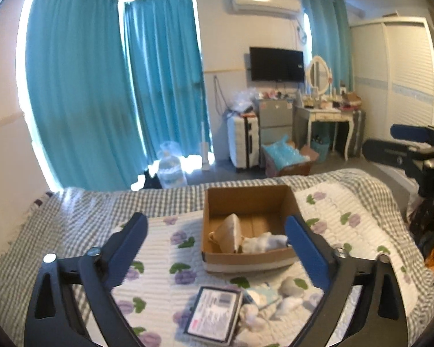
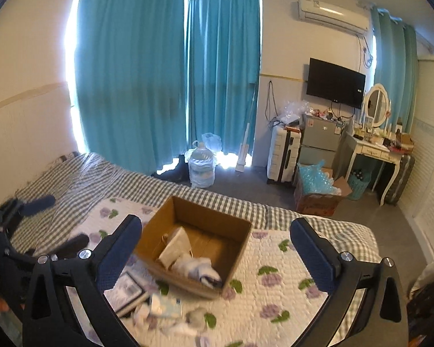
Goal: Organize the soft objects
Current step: 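Grasp the white cloth with the left tool while the right tool grasps the fuzzy loop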
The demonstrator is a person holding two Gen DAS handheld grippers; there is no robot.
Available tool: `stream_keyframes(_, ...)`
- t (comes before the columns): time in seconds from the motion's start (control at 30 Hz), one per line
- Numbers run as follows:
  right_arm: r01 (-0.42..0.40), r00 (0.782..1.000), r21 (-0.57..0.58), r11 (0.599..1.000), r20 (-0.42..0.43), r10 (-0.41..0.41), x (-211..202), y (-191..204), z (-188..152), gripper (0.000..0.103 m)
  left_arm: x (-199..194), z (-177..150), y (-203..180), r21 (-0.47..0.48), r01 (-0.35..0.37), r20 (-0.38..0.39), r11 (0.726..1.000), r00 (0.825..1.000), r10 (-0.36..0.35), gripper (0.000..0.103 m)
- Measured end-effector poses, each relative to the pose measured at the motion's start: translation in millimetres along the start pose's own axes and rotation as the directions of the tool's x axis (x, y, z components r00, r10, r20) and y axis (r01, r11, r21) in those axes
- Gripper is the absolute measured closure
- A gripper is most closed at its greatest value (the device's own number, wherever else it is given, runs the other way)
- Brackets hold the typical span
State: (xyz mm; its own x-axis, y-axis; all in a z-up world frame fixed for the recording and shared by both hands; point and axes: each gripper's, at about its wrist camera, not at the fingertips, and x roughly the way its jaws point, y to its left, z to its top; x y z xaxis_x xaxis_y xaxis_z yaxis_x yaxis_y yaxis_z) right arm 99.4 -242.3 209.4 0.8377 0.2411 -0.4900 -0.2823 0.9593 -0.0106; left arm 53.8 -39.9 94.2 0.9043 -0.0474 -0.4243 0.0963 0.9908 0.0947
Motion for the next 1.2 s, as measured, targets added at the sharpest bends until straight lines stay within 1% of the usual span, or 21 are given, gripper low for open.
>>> stream_keyframes(0.07, -0.008, 1.000, -0.020, 1.000, -0.005, 0.008, -19, 4, -10, 0.000, -12, -8, -6, 0.021, -0.011, 0.011, 1.000, 1.000, 0.011, 0.002)
stream_keyframes(0.13, -0.016, 1.000, -0.037, 0.999, -0.020, 0.015, -32, 9, -26, 0.000, -20, -19, -13, 0.041, -0.013, 0.004, 0.999, 1.000, 0.013, 0.002)
stream_keyframes(0.2, -0.032, 0.999, -0.038, 0.999, -0.027, 0.031, -38, 10, -42, 0.000, -21, -33, -17, 0.029, -0.012, -0.014, 1.000, 1.000, 0.012, 0.002)
stream_keyframes(0.27, -0.042, 0.997, -0.040, 0.998, -0.061, 0.039, -38, 12, -62, 0.000, -17, -48, -20, -0.002, 0.004, -0.040, 1.000, 0.999, -0.004, 0.002)
stream_keyframes(0.4, -0.061, 0.989, -0.042, 0.997, -0.141, 0.054, -21, 14, -106, 0.000, -3, -83, -26, -0.051, 0.004, -0.086, 0.999, 0.996, -0.008, 0.002)
stream_keyframes(0.47, -0.081, 0.977, -0.050, 0.995, -0.201, 0.069, -3, 14, -131, 0.000, 13, -104, -32, -0.042, -0.006, -0.133, 0.999, 0.991, 0.001, 0.002)
stream_keyframes(0.57, -0.090, 0.959, -0.066, 0.994, -0.275, 0.069, 21, 15, -165, 0.000, 27, -135, -42, -0.043, -0.027, -0.178, 0.999, 0.984, 0.018, 0.002)
stream_keyframes(0.63, -0.093, 0.941, -0.070, 0.993, -0.333, 0.065, 40, 16, -188, 0.000, 44, -156, -47, -0.065, -0.033, -0.234, 0.997, 0.972, 0.017, 0.003)
stream_keyframes(0.67, -0.095, 0.930, -0.073, 0.993, -0.362, 0.062, 50, 16, -198, 0.003, 47, -164, -48, -0.073, -0.032, -0.251, 0.997, 0.968, 0.012, 0.004)
stream_keyframes(0.73, -0.102, 0.901, -0.087, 0.991, -0.430, 0.055, 72, 16, -218, 0.020, 59, -179, -54, -0.090, -0.017, -0.293, 0.996, 0.956, -0.010, 0.004)
stream_keyframes(0.77, -0.103, 0.884, -0.099, 0.990, -0.466, 0.046, 84, 16, -229, 0.022, 61, -183, -55, -0.090, -0.013, -0.302, 0.996, 0.953, -0.015, 0.004)
stream_keyframes(0.87, -0.101, 0.844, -0.099, 0.990, -0.535, 0.033, 109, 13, -252, 0.029, 73, -194, -67, -0.052, 0.001, -0.335, 0.999, 0.942, -0.019, 0.008)
stream_keyframes(0.9, -0.107, 0.826, -0.079, 0.991, -0.562, 0.044, 116, 10, -258, 0.035, 75, -196, -68, -0.046, 0.003, -0.340, 0.999, 0.940, -0.018, 0.008)
stream_keyframes(0.93, -0.117, 0.805, -0.054, 0.992, -0.589, 0.063, 122, 8, -264, 0.036, 78, -198, -69, -0.044, 0.004, -0.347, 0.999, 0.938, -0.019, 0.008)
stream_keyframes(0.97, -0.124, 0.792, -0.036, 0.992, -0.605, 0.077, 127, 6, -266, 0.036, 81, -200, -69, -0.048, 0.005, -0.352, 0.999, 0.936, -0.022, 0.008)
stream_keyframes(1.03, -0.136, 0.777, -0.018, 0.991, -0.622, 0.096, 131, 4, -269, 0.037, 88, -203, -70, -0.058, 0.009, -0.365, 0.998, 0.931, -0.029, 0.009)
stream_keyframes(1.07, -0.140, 0.771, -0.019, 0.990, -0.630, 0.097, 133, 5, -270, 0.041, 90, -204, -71, -0.058, 0.008, -0.368, 0.998, 0.929, -0.029, 0.012)
stream_keyframes(1.1, -0.145, 0.763, -0.022, 0.989, -0.639, 0.098, 134, 7, -272, 0.060, 92, -204, -70, -0.057, 0.011, -0.372, 0.998, 0.928, -0.032, 0.020)
stream_keyframes(1.13, -0.151, 0.753, -0.024, 0.988, -0.651, 0.099, 137, 8, -274, 0.072, 94, -205, -71, -0.054, 0.019, -0.381, 0.998, 0.924, -0.038, 0.027)
stream_keyframes(1.17, -0.154, 0.747, -0.025, 0.988, -0.657, 0.100, 139, 9, -276, 0.072, 97, -206, -71, -0.051, 0.028, -0.391, 0.998, 0.919, -0.046, 0.030)
stream_keyframes(1.2, -0.153, 0.753, -0.027, 0.988, -0.651, 0.099, 138, 9, -275, 0.072, 99, -208, -71, -0.046, 0.035, -0.404, 0.998, 0.913, -0.051, 0.033)
